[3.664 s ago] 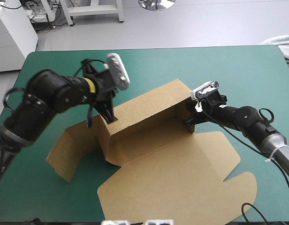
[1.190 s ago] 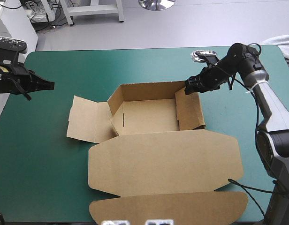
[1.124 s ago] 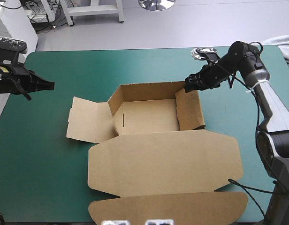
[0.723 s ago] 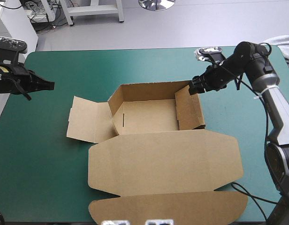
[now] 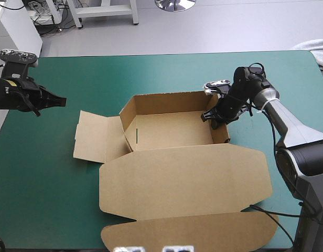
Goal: Fold the box
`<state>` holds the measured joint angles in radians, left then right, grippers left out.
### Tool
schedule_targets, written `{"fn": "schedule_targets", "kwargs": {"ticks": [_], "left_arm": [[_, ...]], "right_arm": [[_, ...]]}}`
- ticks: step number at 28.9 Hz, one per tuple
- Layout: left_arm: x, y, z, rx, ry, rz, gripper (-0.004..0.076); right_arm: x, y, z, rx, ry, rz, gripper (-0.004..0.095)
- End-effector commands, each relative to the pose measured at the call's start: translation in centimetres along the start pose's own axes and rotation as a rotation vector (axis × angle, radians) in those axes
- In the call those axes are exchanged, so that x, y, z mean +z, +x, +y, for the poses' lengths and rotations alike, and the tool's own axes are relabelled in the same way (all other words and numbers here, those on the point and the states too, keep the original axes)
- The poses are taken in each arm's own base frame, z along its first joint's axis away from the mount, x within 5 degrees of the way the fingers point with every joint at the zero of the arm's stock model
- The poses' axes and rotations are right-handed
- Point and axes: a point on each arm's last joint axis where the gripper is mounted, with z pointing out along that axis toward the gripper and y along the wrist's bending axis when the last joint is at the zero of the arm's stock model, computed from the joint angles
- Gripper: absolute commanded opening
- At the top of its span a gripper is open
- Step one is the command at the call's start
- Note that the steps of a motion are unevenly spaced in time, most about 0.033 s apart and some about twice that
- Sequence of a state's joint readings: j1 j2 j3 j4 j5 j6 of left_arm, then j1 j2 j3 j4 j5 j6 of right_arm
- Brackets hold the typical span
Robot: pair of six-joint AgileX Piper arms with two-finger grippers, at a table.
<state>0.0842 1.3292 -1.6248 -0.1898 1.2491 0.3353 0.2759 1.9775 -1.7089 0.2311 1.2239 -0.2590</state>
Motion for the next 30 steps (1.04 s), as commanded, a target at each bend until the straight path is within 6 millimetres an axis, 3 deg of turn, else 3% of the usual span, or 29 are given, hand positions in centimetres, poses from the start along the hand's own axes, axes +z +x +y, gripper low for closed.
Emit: {"fn": "schedule_targets", "kwargs": {"ticks": [1,5,12,16,22,26,30], "left_arm": [[-1.8,-0.1,-0.6,-0.007,0.014,-0.042,-0.001],[-1.7,-0.1,-0.6,-0.007,0.015,-0.04,-0.001],[-1.7,-0.3,-0.6,-0.026,0.015,-0.065,-0.001],[-1.7,-0.6,-0.5,-0.048,0.007,-0.098,-0.001],[-1.7,-0.4,0.2,-0.036,-0.066,-0.083,-0.001],[-1.7,0.3,2.1,-0.1,-0.272,-0.024,-0.001],[-0.7,1.6,3.6,-0.156,-0.431,0.056,-0.001]], "right_arm": [[-2.6,0.1,0.9,-0.04,-0.021,-0.049,0.014],[-2.8,0.2,0.9,-0.049,-0.02,-0.053,-0.0019],[-5.3,0.7,1.1,-0.054,-0.003,-0.112,-0.0017],[-8.3,1.7,0.2,-0.024,0.012,-0.183,-0.0017],[-14.5,3.9,-0.7,-0.015,-0.081,-0.388,-0.0019],[-17.4,5.6,-1.9,0.012,-0.041,-0.465,-0.0019],[-18.9,6.7,-2.3,0.028,-0.037,-0.517,-0.0019]]}}
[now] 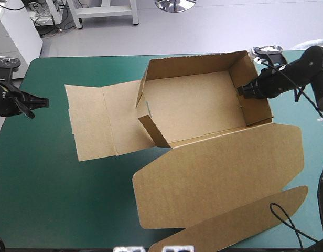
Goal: Fold the box
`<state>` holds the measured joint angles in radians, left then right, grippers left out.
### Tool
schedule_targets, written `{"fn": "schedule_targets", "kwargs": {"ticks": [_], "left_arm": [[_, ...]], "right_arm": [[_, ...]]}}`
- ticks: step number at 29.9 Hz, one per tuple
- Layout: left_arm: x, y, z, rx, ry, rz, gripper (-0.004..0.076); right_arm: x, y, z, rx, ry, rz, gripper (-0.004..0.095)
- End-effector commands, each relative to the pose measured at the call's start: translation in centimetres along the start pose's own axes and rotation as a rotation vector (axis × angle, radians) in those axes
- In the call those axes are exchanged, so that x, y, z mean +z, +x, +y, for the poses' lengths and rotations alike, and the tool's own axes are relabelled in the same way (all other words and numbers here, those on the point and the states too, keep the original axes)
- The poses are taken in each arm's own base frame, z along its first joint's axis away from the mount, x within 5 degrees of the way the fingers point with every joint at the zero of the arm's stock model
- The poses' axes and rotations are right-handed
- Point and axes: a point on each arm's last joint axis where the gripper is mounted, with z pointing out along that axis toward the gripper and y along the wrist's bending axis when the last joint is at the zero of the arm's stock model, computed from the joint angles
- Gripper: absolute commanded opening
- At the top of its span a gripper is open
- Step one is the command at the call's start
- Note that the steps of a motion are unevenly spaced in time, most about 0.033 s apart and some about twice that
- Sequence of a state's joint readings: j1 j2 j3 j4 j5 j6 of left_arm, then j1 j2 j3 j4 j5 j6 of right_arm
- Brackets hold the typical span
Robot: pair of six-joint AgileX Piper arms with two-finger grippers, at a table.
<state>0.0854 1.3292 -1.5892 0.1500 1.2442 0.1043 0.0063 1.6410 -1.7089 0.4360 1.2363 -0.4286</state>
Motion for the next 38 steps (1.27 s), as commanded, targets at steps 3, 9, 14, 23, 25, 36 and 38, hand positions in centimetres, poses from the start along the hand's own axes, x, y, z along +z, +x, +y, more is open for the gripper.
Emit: {"fn": "schedule_targets", "kwargs": {"ticks": [3,9,14,23,25,36,38], "left_arm": [[1.3,1.3,0.4,-0.042,-0.084,0.018,-0.001],[5.3,3.0,-2.2,-0.069,0.112,0.03,-0.001],[7.4,3.7,-4.7,-0.152,0.326,-0.043,-0.001],[5.3,2.5,-8.7,-0.163,0.864,-0.21,-0.001],[4.5,2.4,-9.2,-0.145,0.963,-0.231,-0.001],[1.0,2.6,-10.6,-0.128,1.379,-0.238,-0.001],[0.8,2.5,-10.7,-0.134,1.396,-0.245,-0.001]], "right_arm": [[-3.8,-0.2,1.2,-0.003,-0.071,-0.127,-0.0019],[-3.9,-0.4,1.5,-0.006,-0.106,-0.145,-0.0019],[-3.9,-0.4,1.5,-0.005,-0.107,-0.145,-0.0019],[-3.9,-0.5,1.8,-0.003,-0.134,-0.159,-0.0019],[-3.9,-0.5,1.8,-0.003,-0.134,-0.159,-0.0019],[-3.8,-1.0,1.7,-0.003,-0.113,-0.205,-0.0017],[-3.8,-1.0,1.6,0.004,-0.111,-0.209,-0.0017]]}}
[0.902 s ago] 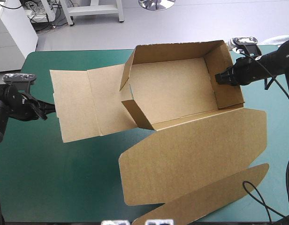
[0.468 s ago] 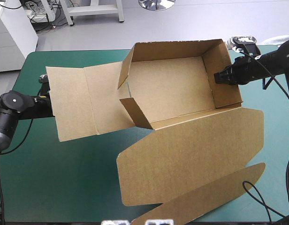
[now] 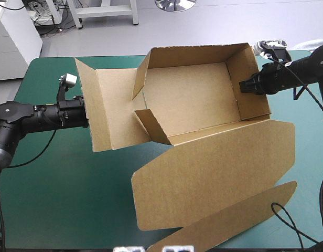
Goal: Fold the box
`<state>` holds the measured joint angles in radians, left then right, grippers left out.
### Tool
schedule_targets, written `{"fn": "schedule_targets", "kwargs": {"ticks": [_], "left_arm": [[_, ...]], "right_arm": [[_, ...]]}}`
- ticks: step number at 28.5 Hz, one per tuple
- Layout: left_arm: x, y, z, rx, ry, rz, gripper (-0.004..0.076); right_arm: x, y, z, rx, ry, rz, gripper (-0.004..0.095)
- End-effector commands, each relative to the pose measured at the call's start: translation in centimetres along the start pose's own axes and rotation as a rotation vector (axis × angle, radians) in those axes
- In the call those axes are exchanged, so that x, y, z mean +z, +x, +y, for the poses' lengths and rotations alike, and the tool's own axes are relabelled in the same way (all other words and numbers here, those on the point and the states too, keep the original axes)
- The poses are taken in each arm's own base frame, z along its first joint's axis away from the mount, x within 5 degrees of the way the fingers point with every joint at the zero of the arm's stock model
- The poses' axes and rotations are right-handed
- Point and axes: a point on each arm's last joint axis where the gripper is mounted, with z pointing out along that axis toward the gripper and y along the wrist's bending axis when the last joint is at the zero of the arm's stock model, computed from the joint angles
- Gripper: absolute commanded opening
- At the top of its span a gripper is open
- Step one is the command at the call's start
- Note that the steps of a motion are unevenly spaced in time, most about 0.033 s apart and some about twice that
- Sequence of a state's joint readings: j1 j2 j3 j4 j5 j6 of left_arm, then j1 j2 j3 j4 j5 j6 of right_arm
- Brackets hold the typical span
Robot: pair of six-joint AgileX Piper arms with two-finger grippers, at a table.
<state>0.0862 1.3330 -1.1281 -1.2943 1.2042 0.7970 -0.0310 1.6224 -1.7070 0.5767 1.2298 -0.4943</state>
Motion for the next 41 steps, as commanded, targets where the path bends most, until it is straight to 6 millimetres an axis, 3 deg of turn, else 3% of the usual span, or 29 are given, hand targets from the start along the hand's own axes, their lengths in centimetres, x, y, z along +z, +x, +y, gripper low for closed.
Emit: {"fn": "schedule_targets", "kwargs": {"ticks": [1,11,22,27,36,41], "left_arm": [[-0.7,-0.7,-3.2,0.022,0.165,-0.048,-0.001],[1.6,-0.2,-6.0,0.064,0.316,-0.028,-0.001],[1.8,-0.2,-5.8,0.085,0.286,-0.031,-0.0004],[1.8,-0.3,-6.0,0.075,0.307,-0.05,0.0097],[1.3,-2.0,-6.7,0.129,0.251,-0.133,0.0386],[0.9,-3.2,-6.5,0.181,0.069,-0.126,0.0388]], "right_arm": [[-2.4,-0.9,1.7,0.0,-0.022,-0.121,-0.0017],[-1.9,-1.0,1.8,0.004,0.041,-0.111,-0.0015],[-0.9,-1.7,3.4,-0.02,0.083,-0.141,-0.0015],[-0.7,-1.9,3.7,-0.033,0.11,-0.144,-0.0015],[-0.7,-2.0,3.6,-0.009,0.125,-0.158,-0.0014],[-0.5,-2.2,4.1,-0.003,0.122,-0.177,-0.0013]]}}
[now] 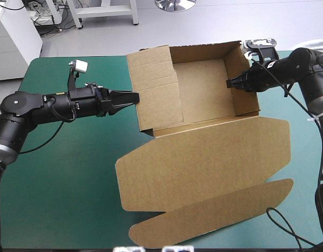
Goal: Fold the box
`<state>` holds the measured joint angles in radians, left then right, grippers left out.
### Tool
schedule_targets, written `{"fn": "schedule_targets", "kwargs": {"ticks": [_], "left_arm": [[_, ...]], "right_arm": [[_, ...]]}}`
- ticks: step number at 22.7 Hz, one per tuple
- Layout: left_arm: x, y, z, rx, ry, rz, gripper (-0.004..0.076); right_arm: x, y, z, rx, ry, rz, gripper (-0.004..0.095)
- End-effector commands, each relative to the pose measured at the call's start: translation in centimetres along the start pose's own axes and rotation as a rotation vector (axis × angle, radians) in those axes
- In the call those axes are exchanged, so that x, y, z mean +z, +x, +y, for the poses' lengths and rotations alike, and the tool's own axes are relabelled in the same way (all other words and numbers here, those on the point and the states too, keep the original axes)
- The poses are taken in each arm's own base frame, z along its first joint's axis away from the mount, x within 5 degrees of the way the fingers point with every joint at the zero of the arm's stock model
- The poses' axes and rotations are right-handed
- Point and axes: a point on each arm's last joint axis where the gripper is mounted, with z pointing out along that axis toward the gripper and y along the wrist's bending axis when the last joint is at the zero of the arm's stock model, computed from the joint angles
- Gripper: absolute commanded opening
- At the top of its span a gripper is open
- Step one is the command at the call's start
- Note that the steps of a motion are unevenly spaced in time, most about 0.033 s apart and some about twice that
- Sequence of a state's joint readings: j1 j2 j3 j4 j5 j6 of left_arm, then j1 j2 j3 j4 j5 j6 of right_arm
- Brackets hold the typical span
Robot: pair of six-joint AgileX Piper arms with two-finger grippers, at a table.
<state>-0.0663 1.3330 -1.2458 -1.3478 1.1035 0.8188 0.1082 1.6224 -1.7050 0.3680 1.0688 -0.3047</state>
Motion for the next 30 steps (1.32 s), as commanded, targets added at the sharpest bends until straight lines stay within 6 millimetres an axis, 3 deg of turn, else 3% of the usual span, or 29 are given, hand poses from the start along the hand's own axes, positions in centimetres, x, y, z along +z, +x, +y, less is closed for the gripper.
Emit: {"fn": "schedule_targets", "kwargs": {"ticks": [1,8,14,20,30], "left_arm": [[-0.9,-1.6,-1.9,0.049,-0.04,-0.06,0.0388],[-0.7,-2.4,-2.1,0.079,-0.17,-0.055,0.0388],[1.1,-2.5,-2.4,0.138,-0.365,0.042,0.0428],[3.4,-2.4,-1.5,0.185,-0.659,0.124,0.0438],[6.3,-1.7,-0.1,0.187,-0.858,0.119,0.0438]], "right_arm": [[-2.5,-1.3,1.9,-0.001,-0.028,-0.142,-0.0012],[-1.8,-1.9,4.4,-0.018,0.021,-0.194,-0.0012],[-1.4,-2.2,6.2,-0.028,0.058,-0.222,-0.0012],[-0.8,-2.2,6.4,0.019,0.056,-0.225,-0.0012],[0.0,-2.3,7.2,0.058,-0.019,-0.219,-0.0013]]}}
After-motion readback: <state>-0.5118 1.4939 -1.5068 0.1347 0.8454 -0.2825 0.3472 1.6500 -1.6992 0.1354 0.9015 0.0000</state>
